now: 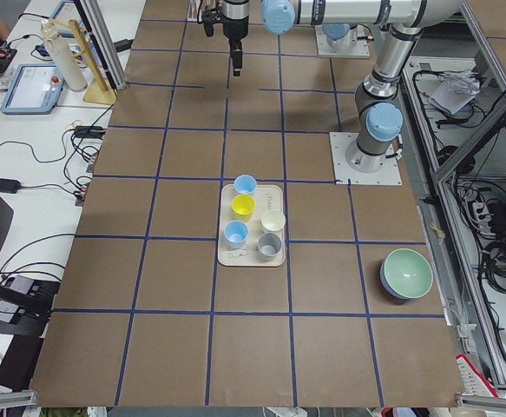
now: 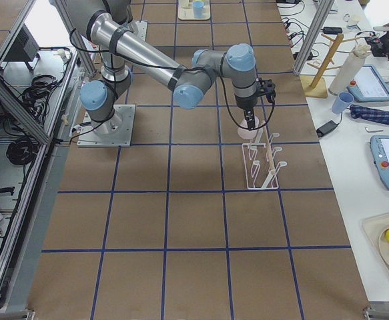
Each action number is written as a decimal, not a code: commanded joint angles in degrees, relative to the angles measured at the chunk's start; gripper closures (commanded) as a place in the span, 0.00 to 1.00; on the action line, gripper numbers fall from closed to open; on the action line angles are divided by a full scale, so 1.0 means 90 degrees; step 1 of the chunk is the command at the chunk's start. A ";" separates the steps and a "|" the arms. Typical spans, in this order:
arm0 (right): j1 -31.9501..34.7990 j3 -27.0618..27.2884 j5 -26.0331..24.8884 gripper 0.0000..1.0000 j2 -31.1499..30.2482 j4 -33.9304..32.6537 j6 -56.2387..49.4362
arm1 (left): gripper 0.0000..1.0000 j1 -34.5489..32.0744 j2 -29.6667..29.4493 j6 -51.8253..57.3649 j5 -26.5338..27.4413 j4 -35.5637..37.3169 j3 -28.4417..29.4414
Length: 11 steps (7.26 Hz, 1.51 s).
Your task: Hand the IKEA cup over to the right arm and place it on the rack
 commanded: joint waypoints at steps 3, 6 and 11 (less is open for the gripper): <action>0.0006 0.0003 -0.0018 1.00 0.0243 -0.0374 -0.0022 | 0.00 0.0000 0.0000 0.0006 -0.0007 0.0000 0.0018; 0.0006 0.0061 0.0021 1.00 0.0312 -0.0385 0.0007 | 0.00 0.0000 0.0000 0.0025 0.0003 0.0000 0.0028; 0.0006 0.0062 0.0021 1.00 0.0644 -0.0395 0.0017 | 0.00 0.0000 0.0039 0.0045 0.0013 0.0000 -0.0021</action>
